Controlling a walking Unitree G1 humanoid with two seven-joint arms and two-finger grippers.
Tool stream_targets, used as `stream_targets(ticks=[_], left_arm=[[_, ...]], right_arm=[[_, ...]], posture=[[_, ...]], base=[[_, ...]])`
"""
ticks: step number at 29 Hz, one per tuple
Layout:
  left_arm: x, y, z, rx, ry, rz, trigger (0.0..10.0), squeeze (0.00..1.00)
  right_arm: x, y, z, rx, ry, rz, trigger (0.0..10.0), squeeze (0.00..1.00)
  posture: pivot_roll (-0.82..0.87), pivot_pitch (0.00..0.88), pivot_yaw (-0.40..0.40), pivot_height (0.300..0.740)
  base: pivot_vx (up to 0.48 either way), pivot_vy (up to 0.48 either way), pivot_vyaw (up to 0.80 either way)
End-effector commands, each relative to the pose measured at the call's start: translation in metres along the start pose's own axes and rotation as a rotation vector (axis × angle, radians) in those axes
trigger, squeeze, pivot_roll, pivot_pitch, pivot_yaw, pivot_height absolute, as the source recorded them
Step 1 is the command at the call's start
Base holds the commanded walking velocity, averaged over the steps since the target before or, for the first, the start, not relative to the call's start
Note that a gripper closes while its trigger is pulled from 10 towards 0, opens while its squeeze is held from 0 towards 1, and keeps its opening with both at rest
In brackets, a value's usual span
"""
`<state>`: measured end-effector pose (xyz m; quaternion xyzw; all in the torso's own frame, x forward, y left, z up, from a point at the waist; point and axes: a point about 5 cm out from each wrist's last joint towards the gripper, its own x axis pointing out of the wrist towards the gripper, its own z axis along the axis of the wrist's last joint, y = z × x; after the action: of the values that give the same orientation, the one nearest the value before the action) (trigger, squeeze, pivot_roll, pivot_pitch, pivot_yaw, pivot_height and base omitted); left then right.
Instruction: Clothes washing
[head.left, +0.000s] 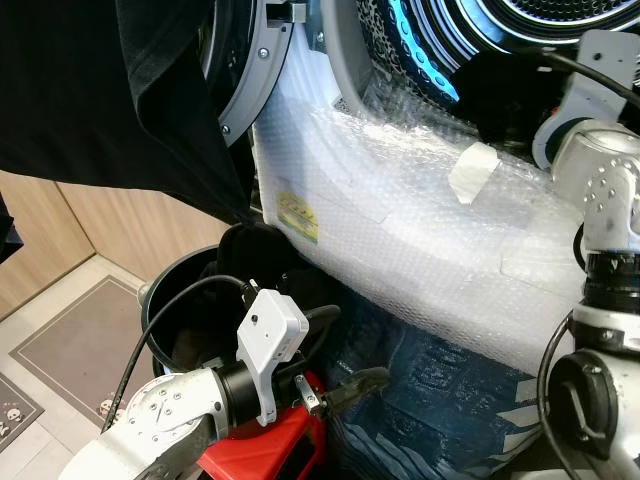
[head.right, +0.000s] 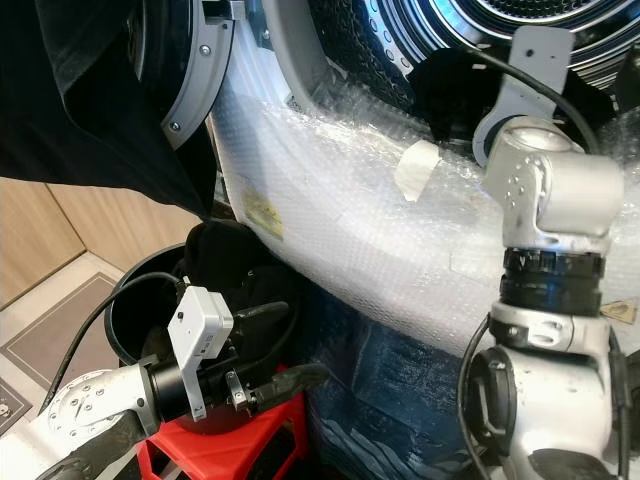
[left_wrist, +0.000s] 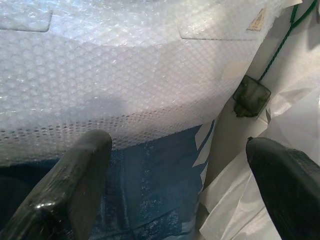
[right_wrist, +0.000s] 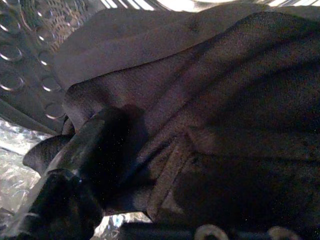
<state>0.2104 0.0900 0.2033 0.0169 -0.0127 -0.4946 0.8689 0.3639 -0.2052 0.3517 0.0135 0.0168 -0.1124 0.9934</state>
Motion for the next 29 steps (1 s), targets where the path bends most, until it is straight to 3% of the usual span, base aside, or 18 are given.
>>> stream_targets(ticks=[1,6,10,14,17,19,22,29], left_arm=[[0.002,-0.002,0.001,-0.003,-0.013,-0.018,10.0,0.00],[0.003,-0.001,0.001,-0.005,-0.019,-0.025,10.0,0.00],[0.004,-0.001,0.001,-0.005,-0.022,-0.029,10.0,0.00],[0.006,0.000,0.002,-0.003,-0.026,-0.033,10.0,0.00],[0.007,0.001,0.002,0.000,-0.029,-0.036,10.0,0.00],[0.006,0.002,0.002,0.002,-0.028,-0.036,10.0,0.00],[0.006,0.002,0.002,0.001,-0.027,-0.037,10.0,0.00],[0.006,0.005,0.004,0.002,-0.031,-0.028,10.0,0.00]], right_arm=[[-0.007,-0.002,0.002,0.043,-0.021,0.014,10.0,0.00],[-0.019,-0.002,0.007,0.097,-0.078,0.072,10.0,0.00],[-0.037,0.006,0.017,0.029,-0.152,0.176,10.0,0.00],[-0.042,0.005,0.019,-0.017,-0.157,0.221,10.0,0.00],[-0.046,0.003,0.016,-0.061,-0.067,0.303,10.0,0.00],[-0.052,0.000,0.010,-0.178,0.023,0.361,10.0,0.00],[-0.054,-0.006,0.003,-0.228,0.123,0.377,10.0,0.00],[-0.052,-0.026,0.005,-0.223,0.271,0.344,10.0,0.00]], posture=[[-0.07,0.108,-0.064,0.740],[-0.08,0.101,-0.063,0.740],[-0.09,0.096,-0.059,0.740],[-0.10,0.094,-0.056,0.740],[-0.10,0.097,-0.053,0.740],[-0.11,0.101,-0.048,0.740],[-0.11,0.102,-0.045,0.740],[-0.11,0.109,-0.048,0.740]], base=[[0.000,0.000,0.00],[0.000,0.000,0.00],[0.000,0.000,0.00],[0.000,0.000,0.00],[0.000,0.000,0.00],[0.000,0.000,0.00],[0.000,0.000,0.00],[0.000,0.000,0.00]])
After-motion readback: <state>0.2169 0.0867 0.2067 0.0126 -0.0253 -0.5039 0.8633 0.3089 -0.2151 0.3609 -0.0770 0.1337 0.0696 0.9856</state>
